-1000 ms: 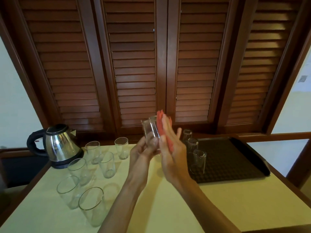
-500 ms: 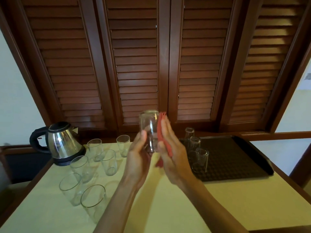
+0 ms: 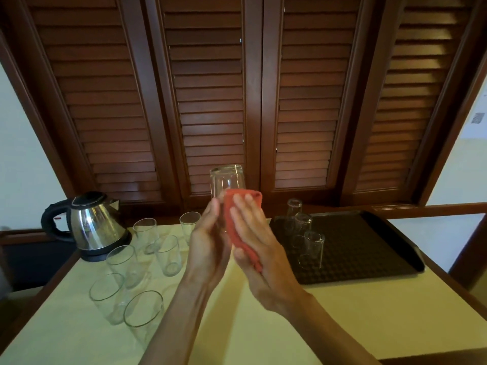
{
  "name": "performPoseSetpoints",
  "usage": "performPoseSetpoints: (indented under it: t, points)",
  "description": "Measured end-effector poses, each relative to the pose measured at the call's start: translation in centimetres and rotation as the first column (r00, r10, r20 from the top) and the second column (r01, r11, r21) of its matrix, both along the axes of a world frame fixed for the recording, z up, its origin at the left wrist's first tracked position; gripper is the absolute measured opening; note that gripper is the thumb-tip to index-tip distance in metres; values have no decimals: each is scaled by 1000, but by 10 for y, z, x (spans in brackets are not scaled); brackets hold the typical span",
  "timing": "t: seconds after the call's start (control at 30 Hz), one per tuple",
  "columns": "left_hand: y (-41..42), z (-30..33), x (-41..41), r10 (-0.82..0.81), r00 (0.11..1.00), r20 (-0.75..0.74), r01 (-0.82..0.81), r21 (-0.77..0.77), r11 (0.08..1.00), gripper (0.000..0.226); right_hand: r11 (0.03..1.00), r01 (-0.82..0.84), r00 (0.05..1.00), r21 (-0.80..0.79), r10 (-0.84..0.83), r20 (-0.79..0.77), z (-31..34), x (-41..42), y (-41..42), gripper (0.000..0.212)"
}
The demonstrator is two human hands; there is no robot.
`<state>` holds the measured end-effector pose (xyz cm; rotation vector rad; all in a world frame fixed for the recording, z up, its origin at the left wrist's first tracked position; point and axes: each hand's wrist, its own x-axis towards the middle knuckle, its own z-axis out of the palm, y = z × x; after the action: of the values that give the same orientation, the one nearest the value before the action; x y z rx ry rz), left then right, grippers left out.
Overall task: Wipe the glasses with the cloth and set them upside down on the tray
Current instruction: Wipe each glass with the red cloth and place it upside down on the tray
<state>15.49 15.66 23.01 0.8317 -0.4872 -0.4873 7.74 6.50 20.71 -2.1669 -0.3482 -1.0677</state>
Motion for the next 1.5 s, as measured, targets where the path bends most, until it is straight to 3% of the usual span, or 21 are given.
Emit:
performPoseSetpoints:
  t: [0.1, 0.27, 0.33, 0.4, 0.43, 0.57, 0.6, 0.73, 0.83, 0.9, 0.97, 1.07, 1.13, 1.23, 1.3, 1.4, 1.5]
  points:
    - [-2, -5, -4, 18, 999, 29, -19, 40, 999, 52, 959, 8, 1000, 283, -4, -14, 18, 11, -13, 63]
    - [0, 6, 7, -10, 1000, -23, 11, 39, 999, 57, 1000, -6, 1000, -14, 6, 3, 1, 8, 4, 60]
    - [2, 4, 10, 14, 1000, 7, -14, 43, 999, 57, 989, -32, 999, 144, 31, 9, -9, 8, -3, 65]
    - [0, -3, 3, 5, 999, 37, -8, 72, 997, 51, 921, -18, 1000, 389, 23, -8, 9, 18, -10, 63]
    - [-2, -5, 0, -7, 999, 37, 3, 92, 996, 47, 900, -11, 1000, 437, 18, -11, 21, 22, -10, 60]
    - [2, 0, 6, -34, 999, -32, 35, 45, 998, 51, 986, -30, 999, 163, 27, 21, 8, 15, 8, 56]
    - [5, 2, 10, -14, 1000, -24, 15, 44, 999, 54, 985, -62, 998, 162, 59, 25, -3, 10, 10, 56]
    - [3, -11, 6, 35, 991, 127, -59, 190, 980, 46, 861, -64, 998, 505, 61, 23, 12, 21, -5, 56]
    - [1, -10, 2, 17, 998, 67, -31, 212, 977, 49, 934, 10, 1000, 358, -18, 19, 28, 25, 7, 55]
    - [4, 1, 5, 0, 995, 102, -18, 181, 983, 64, 967, -13, 999, 255, 5, 34, 10, 16, 14, 57]
    - [5, 4, 8, 30, 982, 186, -64, 180, 982, 71, 945, -72, 997, 319, 64, 36, -5, 6, 15, 60]
    - [-1, -2, 1, 66, 981, 181, -93, 145, 985, 51, 821, -46, 995, 569, 89, -48, 23, 15, 10, 57]
    - [-2, -2, -1, 31, 990, 140, -50, 134, 990, 45, 869, -39, 997, 494, 63, -33, 38, 18, 14, 56]
    - [5, 6, 5, -7, 997, 72, 1, 83, 997, 49, 979, -41, 999, 202, 41, 2, 17, 11, 23, 59]
    - [7, 5, 7, -1, 996, 85, -5, 72, 997, 52, 962, -68, 998, 265, 66, 19, 5, 6, 17, 61]
    - [4, 0, 0, 17, 994, 109, -28, 101, 994, 54, 842, -46, 996, 537, 78, -37, 30, 17, 3, 60]
    - [4, 4, 2, 19, 999, 26, -21, 76, 997, 52, 951, -26, 999, 309, 39, -38, 32, 18, 10, 57]
